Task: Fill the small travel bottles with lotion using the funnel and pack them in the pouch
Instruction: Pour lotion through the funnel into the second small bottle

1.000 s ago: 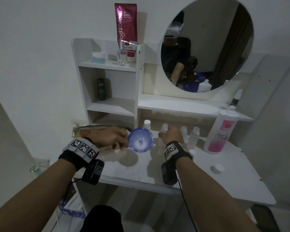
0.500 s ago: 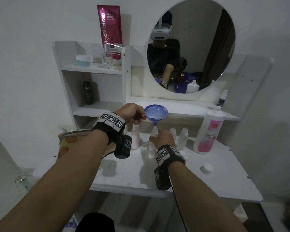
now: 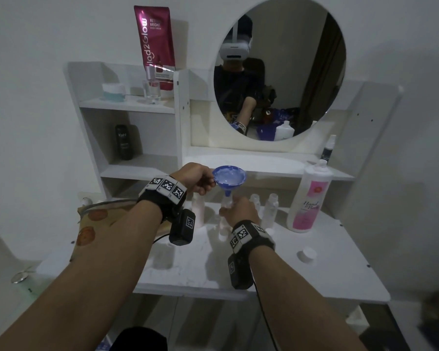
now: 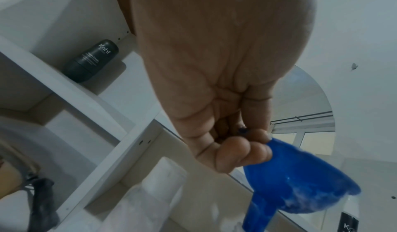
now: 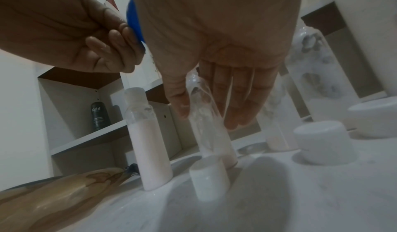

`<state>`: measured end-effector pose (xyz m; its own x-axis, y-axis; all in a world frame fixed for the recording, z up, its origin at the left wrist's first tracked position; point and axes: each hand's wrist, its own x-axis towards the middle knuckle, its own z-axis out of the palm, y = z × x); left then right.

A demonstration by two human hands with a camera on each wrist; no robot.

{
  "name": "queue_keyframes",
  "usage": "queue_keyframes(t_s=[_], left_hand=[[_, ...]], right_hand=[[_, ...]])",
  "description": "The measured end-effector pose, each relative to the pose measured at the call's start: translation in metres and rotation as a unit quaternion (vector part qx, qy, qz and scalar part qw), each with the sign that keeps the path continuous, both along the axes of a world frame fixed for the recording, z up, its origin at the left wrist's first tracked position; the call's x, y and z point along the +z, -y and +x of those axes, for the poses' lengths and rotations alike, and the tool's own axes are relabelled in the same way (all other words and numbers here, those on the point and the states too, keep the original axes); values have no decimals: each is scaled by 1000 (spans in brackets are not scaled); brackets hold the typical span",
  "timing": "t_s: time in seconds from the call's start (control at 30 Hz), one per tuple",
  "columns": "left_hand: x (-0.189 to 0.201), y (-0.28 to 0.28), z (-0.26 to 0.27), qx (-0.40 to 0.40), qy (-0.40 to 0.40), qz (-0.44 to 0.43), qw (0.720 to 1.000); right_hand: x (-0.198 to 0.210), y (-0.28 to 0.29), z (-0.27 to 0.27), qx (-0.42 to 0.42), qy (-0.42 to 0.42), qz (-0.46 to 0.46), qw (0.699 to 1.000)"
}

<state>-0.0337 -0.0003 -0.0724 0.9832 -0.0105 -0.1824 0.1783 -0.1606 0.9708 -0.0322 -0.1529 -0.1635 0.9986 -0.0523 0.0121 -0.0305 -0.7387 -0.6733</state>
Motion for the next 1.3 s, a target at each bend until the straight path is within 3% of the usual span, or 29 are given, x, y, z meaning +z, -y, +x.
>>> queue_keyframes(t_s=[0.5, 0.67, 0.77, 0.87, 0.93, 1.03, 1.13, 1.3], left_hand=[[-6, 11, 4, -4, -35, 100, 994], [-4, 13, 5, -7, -39, 124, 991], [-4, 15, 5, -15, -35, 140, 989], [-5, 13, 7, -14, -32, 149, 988], [-6, 12, 8, -16, -36, 155, 987], [-5, 13, 9, -13, -42, 162, 986], [-4, 12, 9, -6, -56, 173, 983], [-4, 10, 10, 0, -81, 177, 981]], right_hand=[[4, -1, -2, 15, 16, -17, 1000], [43, 36, -13, -8, 114, -36, 993], [63, 73, -19, -98, 200, 62, 973], [69, 117, -9, -201, 256, 197, 925], [64, 146, 0, -269, 272, 230, 895], [42, 175, 11, -298, 188, 209, 912], [24, 184, 16, -223, 87, 253, 937], [11, 193, 30, -127, 55, 275, 951]])
